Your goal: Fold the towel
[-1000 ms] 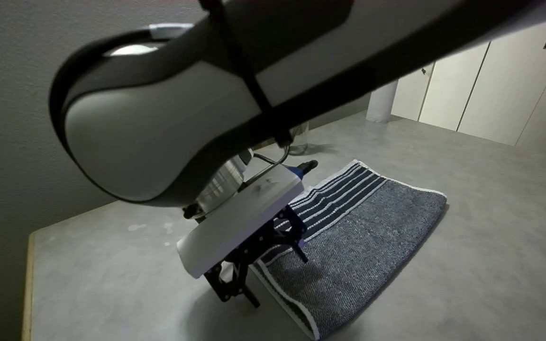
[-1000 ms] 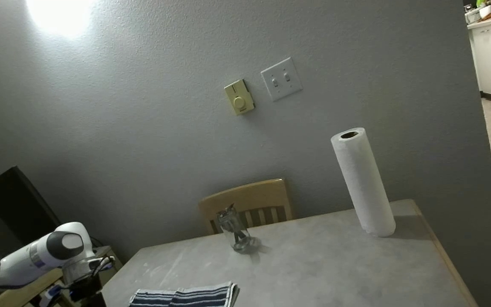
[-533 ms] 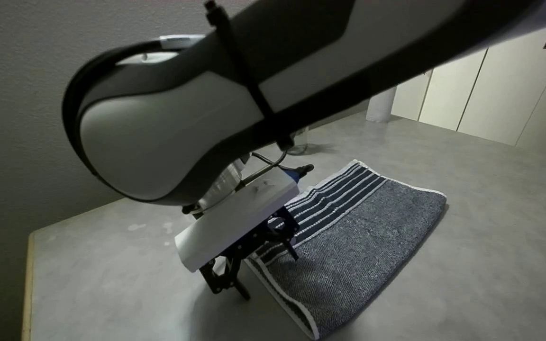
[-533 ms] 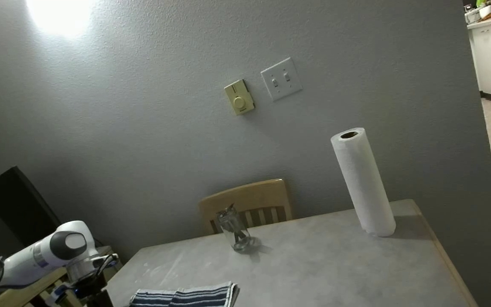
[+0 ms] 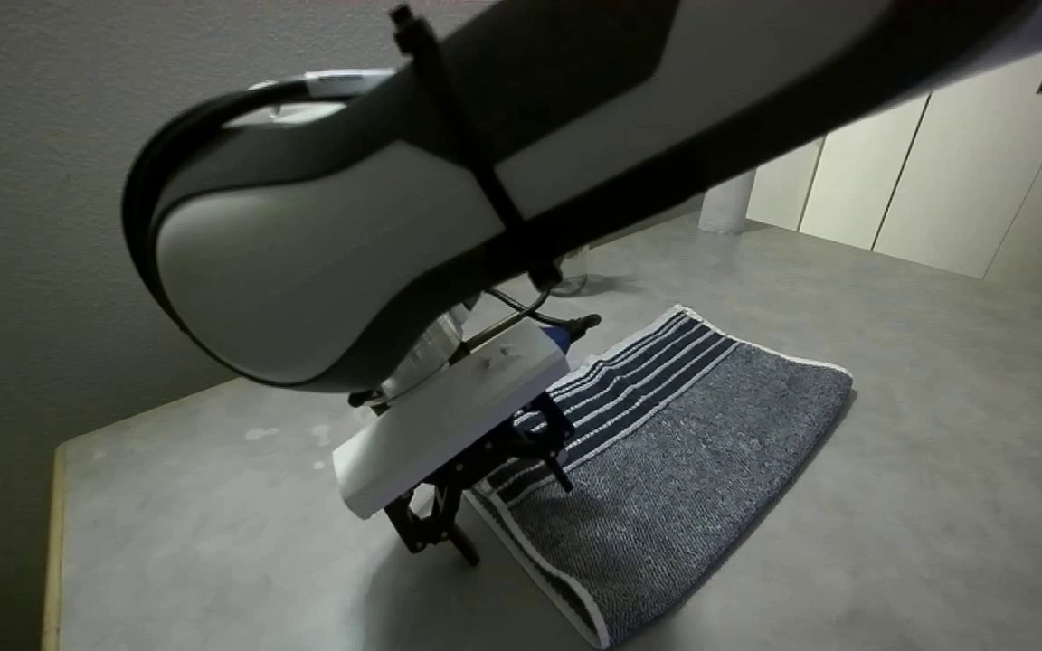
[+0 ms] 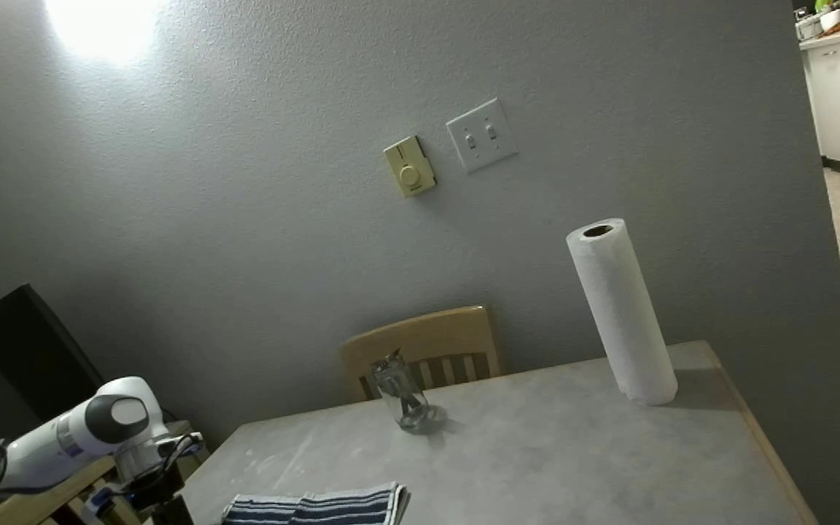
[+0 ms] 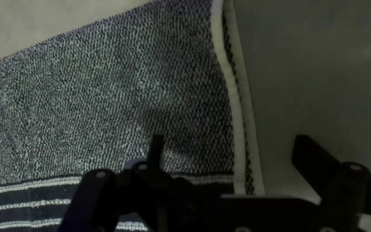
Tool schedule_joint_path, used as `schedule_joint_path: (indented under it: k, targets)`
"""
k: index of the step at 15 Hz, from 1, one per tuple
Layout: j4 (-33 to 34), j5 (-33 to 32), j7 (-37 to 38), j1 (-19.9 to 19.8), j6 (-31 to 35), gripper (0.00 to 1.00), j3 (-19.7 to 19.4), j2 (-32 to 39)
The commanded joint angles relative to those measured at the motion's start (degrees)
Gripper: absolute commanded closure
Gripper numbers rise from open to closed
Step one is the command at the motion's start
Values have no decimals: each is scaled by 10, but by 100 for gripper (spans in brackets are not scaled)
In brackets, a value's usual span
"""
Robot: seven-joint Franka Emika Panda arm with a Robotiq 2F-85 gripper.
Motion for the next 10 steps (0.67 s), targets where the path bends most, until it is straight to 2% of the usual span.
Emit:
schedule_joint_path:
  k: [1, 10]
  targets:
    - [-17, -16, 17, 5, -6, 0, -16, -1]
    - [-28, -17, 36, 9, -42, 0, -35, -9]
